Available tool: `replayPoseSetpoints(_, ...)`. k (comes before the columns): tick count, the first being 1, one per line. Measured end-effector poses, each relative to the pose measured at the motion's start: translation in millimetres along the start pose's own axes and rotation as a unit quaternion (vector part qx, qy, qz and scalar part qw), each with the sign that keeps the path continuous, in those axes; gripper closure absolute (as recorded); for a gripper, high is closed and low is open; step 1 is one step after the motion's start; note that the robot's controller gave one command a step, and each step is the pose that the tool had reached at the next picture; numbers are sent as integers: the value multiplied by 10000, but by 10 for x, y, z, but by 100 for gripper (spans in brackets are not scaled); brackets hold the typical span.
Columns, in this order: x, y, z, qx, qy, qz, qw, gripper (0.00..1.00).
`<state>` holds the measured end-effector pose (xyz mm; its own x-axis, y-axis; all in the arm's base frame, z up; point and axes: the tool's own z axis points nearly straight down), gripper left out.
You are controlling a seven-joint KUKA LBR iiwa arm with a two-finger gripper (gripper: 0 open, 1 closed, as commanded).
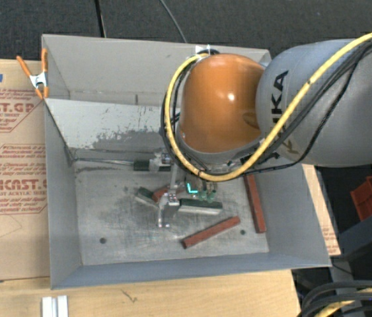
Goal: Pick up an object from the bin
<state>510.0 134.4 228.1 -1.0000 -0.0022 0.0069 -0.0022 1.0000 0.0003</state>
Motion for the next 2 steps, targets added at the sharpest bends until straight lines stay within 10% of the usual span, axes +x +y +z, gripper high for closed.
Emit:
replayPoseSetpoints(1,-18,-9,-40,-5,-40,9,10000,0)
replayPoseSetpoints(2,-110,-381,709,-2,-63,-182,9998,0)
